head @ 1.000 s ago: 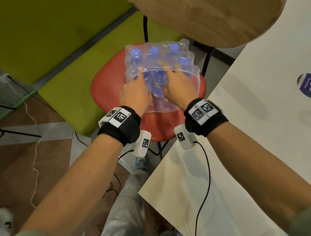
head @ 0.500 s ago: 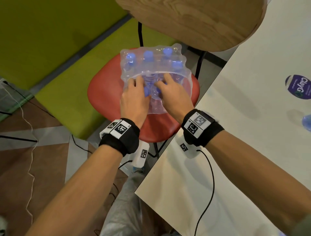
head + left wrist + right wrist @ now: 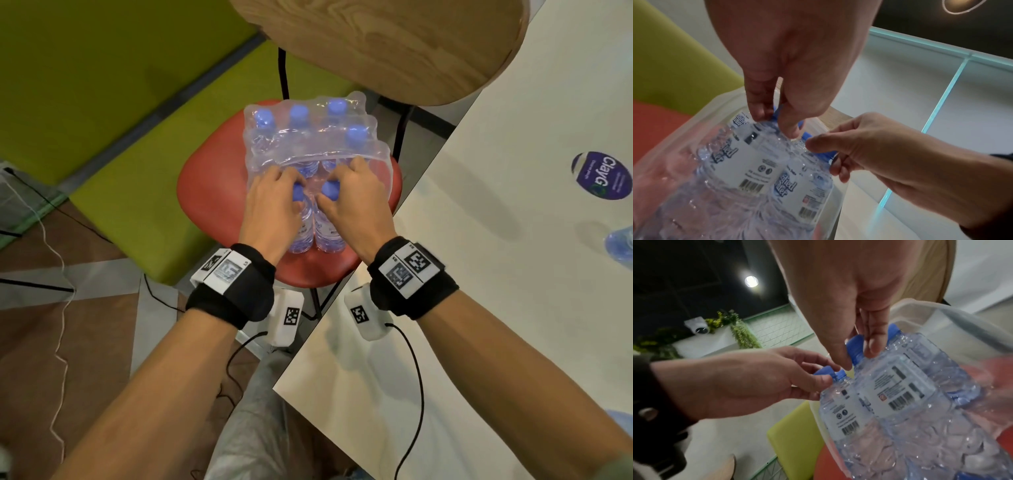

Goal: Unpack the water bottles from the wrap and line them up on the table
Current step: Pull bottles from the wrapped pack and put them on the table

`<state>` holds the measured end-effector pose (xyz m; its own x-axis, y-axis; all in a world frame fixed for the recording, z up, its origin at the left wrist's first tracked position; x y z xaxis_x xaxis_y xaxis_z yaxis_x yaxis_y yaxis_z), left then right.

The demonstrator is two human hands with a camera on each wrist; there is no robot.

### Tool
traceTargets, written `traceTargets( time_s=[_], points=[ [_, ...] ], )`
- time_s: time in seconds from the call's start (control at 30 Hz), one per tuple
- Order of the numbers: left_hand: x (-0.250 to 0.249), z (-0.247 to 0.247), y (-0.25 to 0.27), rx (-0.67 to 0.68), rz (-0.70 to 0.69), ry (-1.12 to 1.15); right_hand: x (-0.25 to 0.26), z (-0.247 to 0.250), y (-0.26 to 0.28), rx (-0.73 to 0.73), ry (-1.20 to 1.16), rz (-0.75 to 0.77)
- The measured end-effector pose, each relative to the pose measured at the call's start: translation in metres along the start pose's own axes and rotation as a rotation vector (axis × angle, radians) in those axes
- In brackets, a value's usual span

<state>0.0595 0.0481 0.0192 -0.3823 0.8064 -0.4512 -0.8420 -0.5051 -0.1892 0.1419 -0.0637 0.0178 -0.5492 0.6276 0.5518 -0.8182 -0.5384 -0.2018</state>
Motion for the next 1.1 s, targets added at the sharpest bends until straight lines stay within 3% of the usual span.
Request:
traceTargets(
  time_s=[0.13,0.37,0.57,0.83,1.1],
  points=[
    [0.003,-0.003,0.006,-0.005,0.009,0.024,-0.001,-0.002,0.002,0.005,-0.015,-0.006],
    [0.008,-0.020,0.036,0.009,0.219,0.292,-0.011,-0.015,0.023,-0.040,0.028,0.068],
    [0.018,-0.034,0.058,-0.107,0.330,0.495,-0.026,-0.028,0.057,0.012,-0.200,0.017],
    [0.031,-0.049,0.058,-0.091,0.411,0.491,-0.046,-0.047,0.055,0.120,-0.314,-0.113],
    [0.034,-0.047,0.047,-0.096,0.427,0.407,-0.037,-0.044,0.036,0.116,-0.342,-0.104]
  ],
)
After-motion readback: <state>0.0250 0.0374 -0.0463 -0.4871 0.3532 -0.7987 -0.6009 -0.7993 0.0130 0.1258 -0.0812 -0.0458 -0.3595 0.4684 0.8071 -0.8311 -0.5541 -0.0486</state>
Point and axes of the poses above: each hand's wrist, its own y-axis away from the middle knuckle, its own z-axis out of the back of the hand, x = y × z, the point moved 4 cm from there along -y, towards the middle knuckle, and after that the axes turned 6 degrees about -x, right-handed, at the moved point
